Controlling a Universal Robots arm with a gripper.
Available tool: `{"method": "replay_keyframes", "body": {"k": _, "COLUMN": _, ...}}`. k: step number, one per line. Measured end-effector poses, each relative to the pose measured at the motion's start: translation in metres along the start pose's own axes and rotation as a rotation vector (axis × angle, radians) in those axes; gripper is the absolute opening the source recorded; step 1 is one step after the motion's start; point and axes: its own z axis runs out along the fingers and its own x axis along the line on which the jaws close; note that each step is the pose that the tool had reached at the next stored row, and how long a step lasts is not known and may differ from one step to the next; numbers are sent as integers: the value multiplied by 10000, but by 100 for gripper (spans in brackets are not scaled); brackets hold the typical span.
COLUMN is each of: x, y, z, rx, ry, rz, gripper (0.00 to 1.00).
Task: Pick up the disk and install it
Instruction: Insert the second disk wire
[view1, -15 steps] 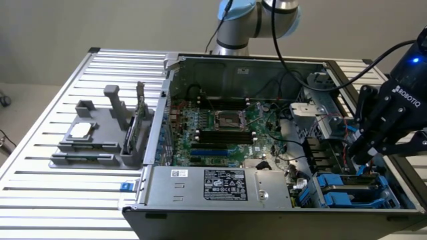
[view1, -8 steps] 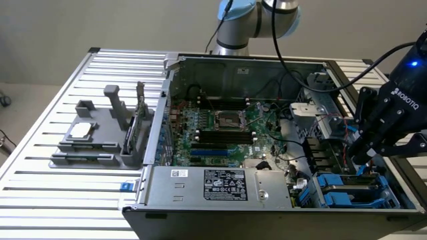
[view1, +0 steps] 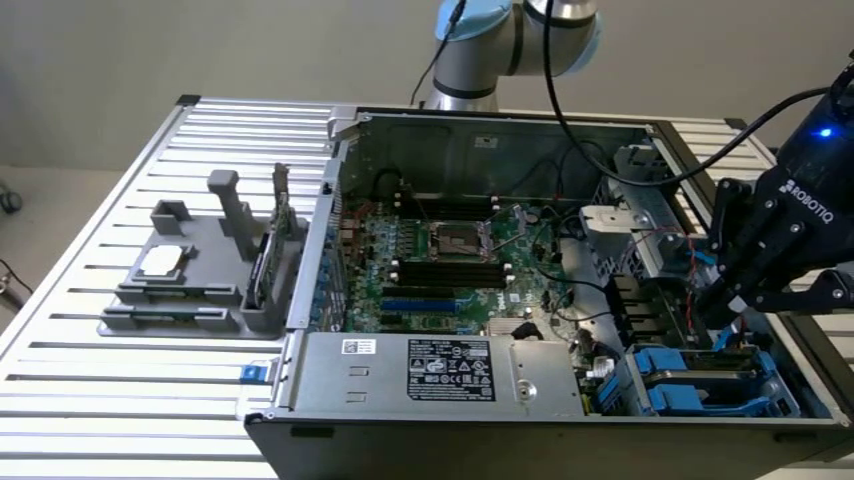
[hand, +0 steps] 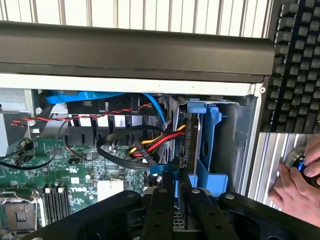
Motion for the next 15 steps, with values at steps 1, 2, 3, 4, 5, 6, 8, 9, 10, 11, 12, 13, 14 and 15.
{"method": "replay_keyframes", "body": {"k": 1, "x": -2, "y": -1, "z": 3, "rx": -1, "ry": 22, "rz": -3, "gripper": 16}}
{"method": "replay_keyframes", "body": {"k": 2, "x": -4, "y": -2, "z": 6, "rx": -1, "ry": 40, "rz": -6, "gripper": 16}}
{"method": "replay_keyframes", "body": {"k": 3, "x": -7, "y": -5, "z": 9, "rx": -2, "ry": 57, "rz": -9, "gripper": 16}}
{"method": "replay_keyframes", "body": {"k": 4, "x": -11, "y": -8, "z": 13, "rx": -2, "ry": 79, "rz": -11, "gripper": 16}}
{"method": "replay_keyframes", "body": {"k": 5, "x": -16, "y": -9, "z": 17, "rx": -3, "ry": 93, "rz": -14, "gripper": 16}}
{"method": "replay_keyframes", "body": {"k": 6, "x": -19, "y": -12, "z": 22, "rx": -3, "ry": 102, "rz": -16, "gripper": 16}}
{"method": "replay_keyframes", "body": {"k": 8, "x": -26, "y": -15, "z": 28, "rx": -4, "ry": 116, "rz": -18, "gripper": 16}}
{"method": "replay_keyframes", "body": {"k": 9, "x": -29, "y": -15, "z": 31, "rx": -4, "ry": 118, "rz": -20, "gripper": 16}}
{"method": "replay_keyframes", "body": {"k": 10, "x": -34, "y": -15, "z": 34, "rx": -3, "ry": 120, "rz": -20, "gripper": 16}}
{"method": "replay_keyframes", "body": {"k": 11, "x": -41, "y": -15, "z": 35, "rx": -4, "ry": 119, "rz": -18, "gripper": 16}}
{"method": "replay_keyframes", "body": {"k": 12, "x": -44, "y": -15, "z": 36, "rx": -3, "ry": 120, "rz": -19, "gripper": 16}}
{"method": "replay_keyframes", "body": {"k": 13, "x": -50, "y": -15, "z": 38, "rx": -3, "ry": 125, "rz": -20, "gripper": 16}}
{"method": "replay_keyframes", "body": {"k": 14, "x": -59, "y": -15, "z": 39, "rx": -4, "ry": 135, "rz": -21, "gripper": 16}}
{"method": "replay_keyframes", "body": {"k": 15, "x": -66, "y": -15, "z": 40, "rx": -4, "ry": 144, "rz": -23, "gripper": 16}}
